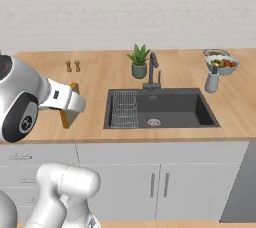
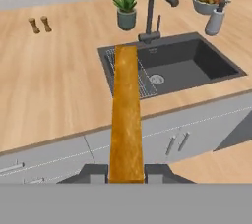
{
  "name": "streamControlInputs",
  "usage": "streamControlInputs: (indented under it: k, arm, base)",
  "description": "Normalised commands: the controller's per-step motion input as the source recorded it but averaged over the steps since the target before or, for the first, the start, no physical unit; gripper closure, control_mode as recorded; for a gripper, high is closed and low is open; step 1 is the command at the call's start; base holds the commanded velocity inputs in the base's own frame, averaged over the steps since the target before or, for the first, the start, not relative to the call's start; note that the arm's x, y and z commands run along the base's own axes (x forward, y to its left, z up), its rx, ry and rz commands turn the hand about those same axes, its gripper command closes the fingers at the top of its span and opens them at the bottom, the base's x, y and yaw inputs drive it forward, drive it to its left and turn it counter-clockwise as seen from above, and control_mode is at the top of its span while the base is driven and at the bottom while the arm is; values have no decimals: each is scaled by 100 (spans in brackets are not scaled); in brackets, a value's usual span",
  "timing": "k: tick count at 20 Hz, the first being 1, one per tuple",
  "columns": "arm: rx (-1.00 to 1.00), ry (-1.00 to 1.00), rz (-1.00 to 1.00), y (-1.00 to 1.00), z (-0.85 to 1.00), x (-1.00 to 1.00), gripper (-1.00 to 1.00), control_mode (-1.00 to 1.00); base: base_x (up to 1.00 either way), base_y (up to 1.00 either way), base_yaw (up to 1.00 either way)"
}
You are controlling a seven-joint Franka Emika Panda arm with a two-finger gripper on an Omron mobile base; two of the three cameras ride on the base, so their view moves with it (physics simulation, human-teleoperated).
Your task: Start the toaster. Once the lever pops up, take the bread to the plate on the dining counter.
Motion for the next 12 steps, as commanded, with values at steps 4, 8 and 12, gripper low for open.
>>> streamControlInputs:
  k: [4, 8, 12]
  arm:
    - [0, 0, 0, 0, 0, 0, 100, 100]
    - [0, 0, 0, 0, 0, 0, 100, 100]
    - [0, 0, 0, 0, 0, 0, 100, 100]
  base:
    - [28, -100, 34]
    - [24, -100, 19]
    - [23, -100, 10]
